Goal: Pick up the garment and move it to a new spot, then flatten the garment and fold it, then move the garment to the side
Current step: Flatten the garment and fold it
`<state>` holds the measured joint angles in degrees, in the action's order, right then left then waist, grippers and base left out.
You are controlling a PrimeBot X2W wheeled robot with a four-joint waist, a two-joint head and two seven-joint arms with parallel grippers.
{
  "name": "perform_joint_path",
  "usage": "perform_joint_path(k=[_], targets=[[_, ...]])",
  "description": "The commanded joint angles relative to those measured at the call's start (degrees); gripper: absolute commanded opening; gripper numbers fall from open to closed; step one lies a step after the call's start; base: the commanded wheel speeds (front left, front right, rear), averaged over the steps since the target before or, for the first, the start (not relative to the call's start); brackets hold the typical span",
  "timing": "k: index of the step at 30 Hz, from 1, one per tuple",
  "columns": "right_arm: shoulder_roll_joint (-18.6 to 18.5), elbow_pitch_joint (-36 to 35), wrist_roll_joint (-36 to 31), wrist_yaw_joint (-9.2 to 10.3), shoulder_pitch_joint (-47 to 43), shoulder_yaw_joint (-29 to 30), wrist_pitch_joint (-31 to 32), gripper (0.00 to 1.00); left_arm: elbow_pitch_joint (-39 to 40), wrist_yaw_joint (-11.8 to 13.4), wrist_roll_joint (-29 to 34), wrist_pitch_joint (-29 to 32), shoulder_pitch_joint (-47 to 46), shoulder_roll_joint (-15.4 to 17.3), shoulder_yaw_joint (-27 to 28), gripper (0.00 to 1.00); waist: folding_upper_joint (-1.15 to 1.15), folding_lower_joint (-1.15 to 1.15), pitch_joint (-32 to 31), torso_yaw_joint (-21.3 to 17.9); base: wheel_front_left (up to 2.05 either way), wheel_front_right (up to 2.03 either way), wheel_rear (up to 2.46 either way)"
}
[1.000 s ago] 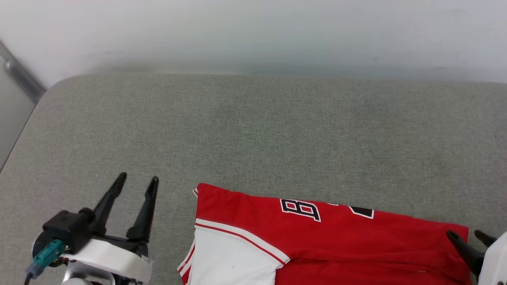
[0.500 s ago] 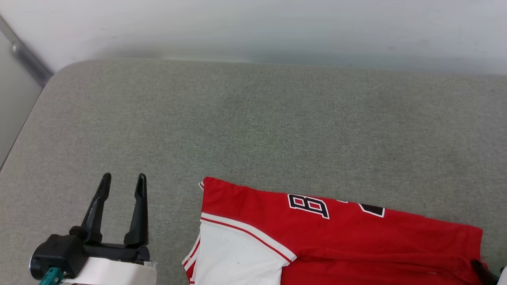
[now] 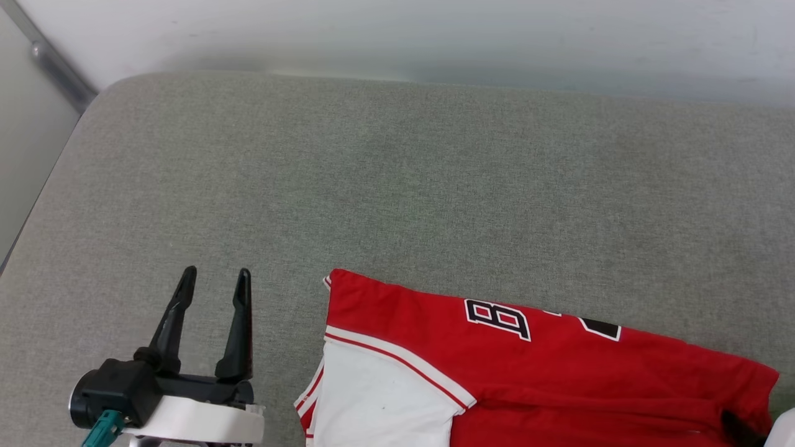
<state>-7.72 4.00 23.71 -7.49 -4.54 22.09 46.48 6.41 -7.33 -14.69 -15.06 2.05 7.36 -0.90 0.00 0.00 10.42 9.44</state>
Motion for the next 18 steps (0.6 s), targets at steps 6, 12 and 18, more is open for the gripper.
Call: perform_joint_path(k=[6,12,18], targets=[[1.9,4.4,3.1,-0.23,-0.1,-5.3,0.1,1.00,0.4,-0.1,0.1,-0.1,-0.9,0.7,-1.1,1.00,0.00,0.00,-0.1,0.1,0.00,0.00,0.00],[1.3,5.5,4.8,-0.31,-0.3,-9.6,-1.0,1.00,0.3,-0.1,0.7,-0.1,-0.4,1.5,-1.9,1.00,0.00,0.00,-0.9,-0.5,0.00,0.00,0.00],[-0.7,5.7,3.3,-0.07,0.3,-9.5,-4.0,0.00,1.0,-0.2,0.5,-0.1,-0.7,1.3,-2.3,1.00,0.00,0.00,-1.4,-0.6,0.00,0.00,0.00]])
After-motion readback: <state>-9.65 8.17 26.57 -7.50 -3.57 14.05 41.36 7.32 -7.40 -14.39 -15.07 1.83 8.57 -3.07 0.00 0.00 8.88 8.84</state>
